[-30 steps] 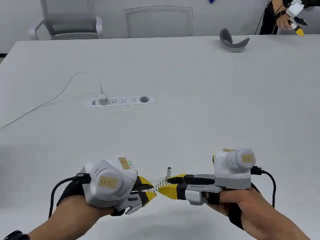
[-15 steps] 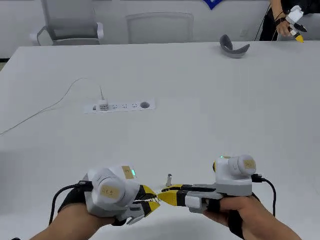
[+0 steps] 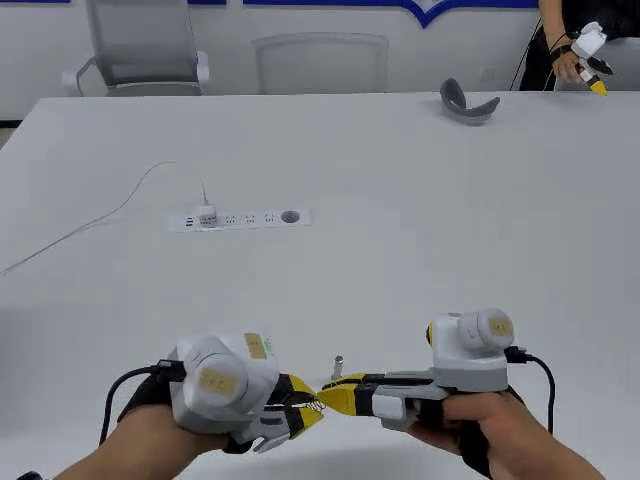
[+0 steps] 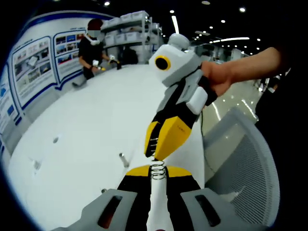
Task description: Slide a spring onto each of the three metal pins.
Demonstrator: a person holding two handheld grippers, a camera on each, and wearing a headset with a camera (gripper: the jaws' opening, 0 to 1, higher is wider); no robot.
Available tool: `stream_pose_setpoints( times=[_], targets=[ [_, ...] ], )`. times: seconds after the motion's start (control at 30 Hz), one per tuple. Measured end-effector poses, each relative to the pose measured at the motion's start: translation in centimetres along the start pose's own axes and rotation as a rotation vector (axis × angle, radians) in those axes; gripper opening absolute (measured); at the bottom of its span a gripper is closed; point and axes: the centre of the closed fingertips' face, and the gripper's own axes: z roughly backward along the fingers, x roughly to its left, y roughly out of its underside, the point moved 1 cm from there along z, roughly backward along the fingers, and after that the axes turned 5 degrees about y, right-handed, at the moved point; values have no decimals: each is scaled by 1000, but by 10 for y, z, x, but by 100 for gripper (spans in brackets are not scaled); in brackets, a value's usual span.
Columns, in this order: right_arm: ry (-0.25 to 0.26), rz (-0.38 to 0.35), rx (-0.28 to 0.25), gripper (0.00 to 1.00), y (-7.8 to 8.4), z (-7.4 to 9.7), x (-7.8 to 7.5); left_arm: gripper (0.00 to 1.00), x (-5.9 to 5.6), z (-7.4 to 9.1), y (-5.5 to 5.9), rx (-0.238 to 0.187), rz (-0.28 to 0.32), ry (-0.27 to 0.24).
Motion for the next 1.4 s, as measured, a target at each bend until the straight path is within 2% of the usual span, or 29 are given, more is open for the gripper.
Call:
stream_pose_setpoints(
  times=[0.3,0.4,0.5,0.7,0.93,1.13,1.4],
  targets=[
    [16,213,133,13,-9,5,3,10,2,-1,-11,-47,12,20],
    [7,277,184,13,-9,7,6,10,1,-1,-14,-58,8,28],
    [-3,368,260,13,-8,11,9,10,-1,-1,-18,-69,0,44],
    [-29,486,346,13,-12,17,14,10,-4,0,-27,-103,-3,62],
    [-55,564,389,13,-20,19,24,10,-5,5,-39,-156,9,76],
    [-67,641,428,13,-20,18,27,10,-7,8,-42,-165,-6,93],
    [-87,689,455,13,-17,19,31,10,-11,9,-41,-164,-14,113]
  ],
)
